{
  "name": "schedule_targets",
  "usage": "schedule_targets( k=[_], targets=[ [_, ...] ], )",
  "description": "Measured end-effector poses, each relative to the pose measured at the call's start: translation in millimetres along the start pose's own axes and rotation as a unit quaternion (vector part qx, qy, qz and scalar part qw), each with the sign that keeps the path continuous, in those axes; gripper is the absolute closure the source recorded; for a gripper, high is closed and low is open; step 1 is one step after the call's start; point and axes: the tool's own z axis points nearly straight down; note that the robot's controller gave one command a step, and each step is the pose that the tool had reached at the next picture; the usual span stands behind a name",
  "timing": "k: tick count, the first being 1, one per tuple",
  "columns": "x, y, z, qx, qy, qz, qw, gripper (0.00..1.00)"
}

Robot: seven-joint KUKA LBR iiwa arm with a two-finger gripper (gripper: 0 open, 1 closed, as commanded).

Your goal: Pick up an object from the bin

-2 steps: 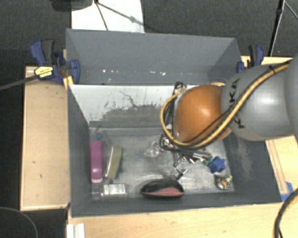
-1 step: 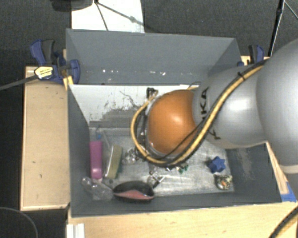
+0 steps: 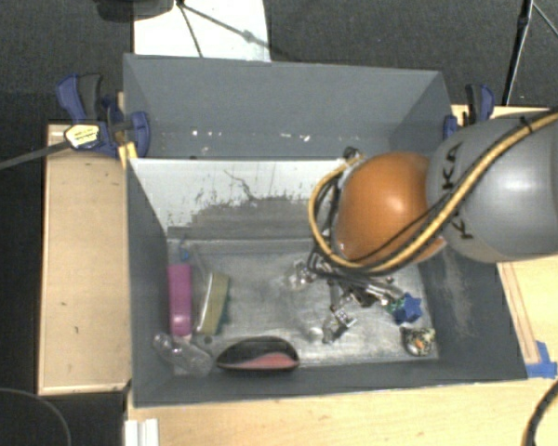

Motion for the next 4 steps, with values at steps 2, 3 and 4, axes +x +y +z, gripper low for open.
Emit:
schedule_targets(
  k=[2,3,4],
  targets=[
    [53.0,-26,-7,-0.001,0.0036,0.125,0.9921,0.00],
    [76.4,-56,-3,-0.002,0.0045,0.176,0.9844,0.00],
    [70.7,-82,-4,0.000,0.0005,0.269,0.9630,0.00]
  ],
)
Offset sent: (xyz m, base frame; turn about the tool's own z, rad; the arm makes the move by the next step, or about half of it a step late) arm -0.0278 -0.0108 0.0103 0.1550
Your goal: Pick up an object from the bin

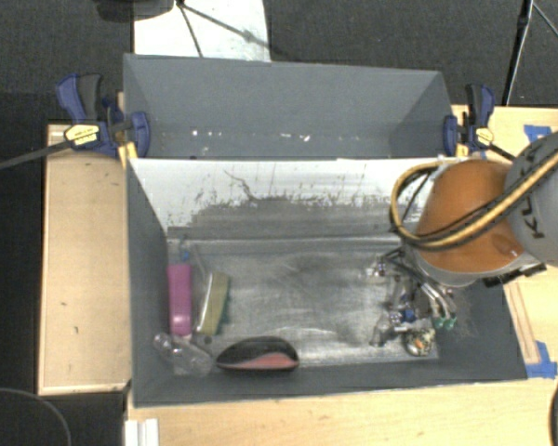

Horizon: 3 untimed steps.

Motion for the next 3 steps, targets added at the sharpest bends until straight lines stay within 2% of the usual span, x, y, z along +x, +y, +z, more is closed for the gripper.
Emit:
schedule_targets(
  k=[2,3],
  targets=[
    [-9.3,-58,-12,0.001,-0.0009,0.022,0.9998,0.00],
    [22.1,-103,28,-0.002,0.0041,0.085,0.9964,0.00]
  ],
)
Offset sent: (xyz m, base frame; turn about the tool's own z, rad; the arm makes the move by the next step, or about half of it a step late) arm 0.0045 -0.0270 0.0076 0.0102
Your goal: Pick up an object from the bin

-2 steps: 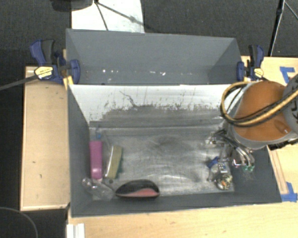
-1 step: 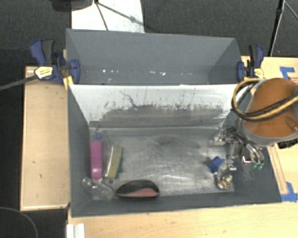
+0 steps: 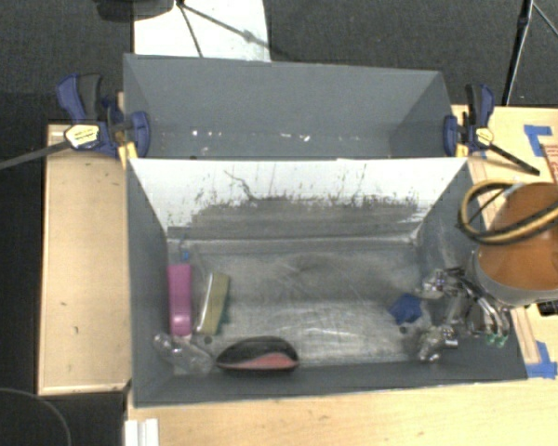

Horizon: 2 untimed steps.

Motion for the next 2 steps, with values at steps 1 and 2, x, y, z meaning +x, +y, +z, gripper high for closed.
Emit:
schedule_targets(
  k=[1,2],
  targets=[
    [3.4,-1,7,0.000,-0.0028,0.058,0.9983,0.00],
    [-12.7,-4,7,-0.002,-0.0014,0.133,0.9911,0.00]
  ],
)
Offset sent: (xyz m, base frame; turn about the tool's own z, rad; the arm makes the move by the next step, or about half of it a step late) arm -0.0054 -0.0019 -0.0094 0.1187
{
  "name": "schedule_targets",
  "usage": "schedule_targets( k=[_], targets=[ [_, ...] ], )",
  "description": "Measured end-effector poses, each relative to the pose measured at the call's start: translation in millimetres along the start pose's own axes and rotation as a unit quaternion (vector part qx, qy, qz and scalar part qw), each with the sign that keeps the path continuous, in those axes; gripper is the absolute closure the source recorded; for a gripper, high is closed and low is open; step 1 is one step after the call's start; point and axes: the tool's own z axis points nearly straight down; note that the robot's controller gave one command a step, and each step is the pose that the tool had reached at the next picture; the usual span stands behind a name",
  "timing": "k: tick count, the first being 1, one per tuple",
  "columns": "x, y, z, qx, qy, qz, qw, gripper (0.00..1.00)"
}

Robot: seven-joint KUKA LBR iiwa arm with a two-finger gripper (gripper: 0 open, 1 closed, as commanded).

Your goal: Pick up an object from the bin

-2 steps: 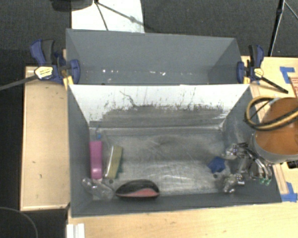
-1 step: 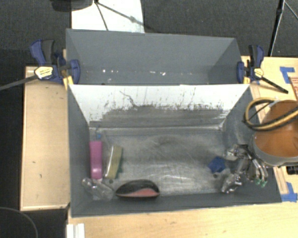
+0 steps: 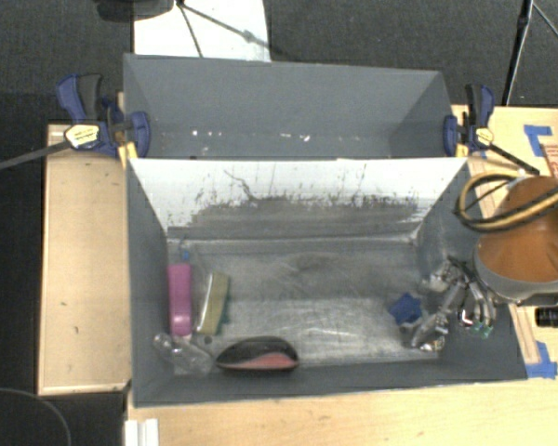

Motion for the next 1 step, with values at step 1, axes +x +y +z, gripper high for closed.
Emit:
schedule_targets(
  k=[1],
  targets=[
    [-1.2,6.7,-1.9,-0.005,-0.0024,-0.002,1.0000,1.00]
  ],
)
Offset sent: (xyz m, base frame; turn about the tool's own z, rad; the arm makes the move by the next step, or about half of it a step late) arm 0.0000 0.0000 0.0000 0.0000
